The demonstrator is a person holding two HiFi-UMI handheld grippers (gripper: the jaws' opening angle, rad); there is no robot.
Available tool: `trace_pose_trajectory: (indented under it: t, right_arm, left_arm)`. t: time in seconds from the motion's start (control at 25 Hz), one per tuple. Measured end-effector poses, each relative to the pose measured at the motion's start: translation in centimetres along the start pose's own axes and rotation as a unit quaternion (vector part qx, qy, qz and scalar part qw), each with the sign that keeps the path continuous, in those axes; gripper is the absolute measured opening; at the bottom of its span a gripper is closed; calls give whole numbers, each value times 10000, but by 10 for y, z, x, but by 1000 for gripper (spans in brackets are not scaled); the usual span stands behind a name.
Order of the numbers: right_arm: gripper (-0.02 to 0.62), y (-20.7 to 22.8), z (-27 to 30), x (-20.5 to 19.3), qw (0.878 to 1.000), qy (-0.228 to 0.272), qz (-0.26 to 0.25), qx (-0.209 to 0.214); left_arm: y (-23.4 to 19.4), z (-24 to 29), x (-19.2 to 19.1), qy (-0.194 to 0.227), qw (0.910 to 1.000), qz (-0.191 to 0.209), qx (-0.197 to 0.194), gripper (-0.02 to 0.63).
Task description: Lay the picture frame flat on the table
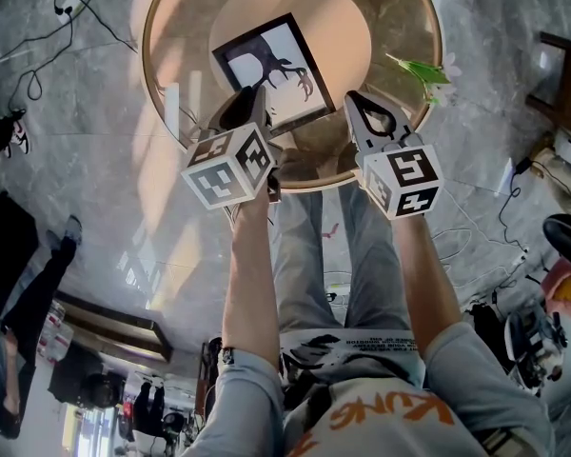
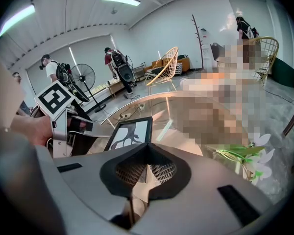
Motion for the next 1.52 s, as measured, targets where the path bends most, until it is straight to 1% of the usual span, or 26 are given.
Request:
trace_pose_trajectory:
  t: [0.04,0.12,0.32,0.44,0.68,0.8,0.92,1.04,1.28,1.52]
  right_arm:
    - [-2,0,0,0,10000,-5,9,0]
    - [-2,-2,0,1,10000,-13,25,9]
    - [-2,-6,0,6,10000,29,35,29]
    - [-2,-9,-3,12,9999,60,88,38]
    - [-2,-21,-14,40,9997,207,126,72]
    - [-2,-30,-24,55,9993,355,64,56]
    - [-2,-41,-38,79,9988,480,117,57]
    - [-2,-47,-53,104,9978,665,45,20]
    - [-2,-75,-93,158,9948,996,-90,172]
    - [-3,-105,-141,202,9910,1253,-191,427]
  left_arm:
    - [3,1,-1,-20,10000,-26,-44,54]
    - [11,2,-2,-31,9999,-59,-126,34]
    - [29,-4,5,219,9984,104,-509,21]
    - [34,-12,11,288,9976,234,-593,21]
    - [44,-29,24,275,9971,639,-314,21]
    - [55,-46,36,343,9962,759,-270,21]
    - [67,-66,50,471,9948,863,-267,21]
    - [81,-92,67,589,9935,934,-266,21]
    - [108,-146,109,982,9893,1054,-216,21]
    - [136,-202,141,1422,9844,1008,-229,21]
Point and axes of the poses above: the fingertips, and each gripper's own axes: z forward along the fingers, y to its right, x out of its top, the point moved 3 cm from there along -z, backward along the fingers, and after that the axes turned 13 degrees about -x, right-handed, at the moved point
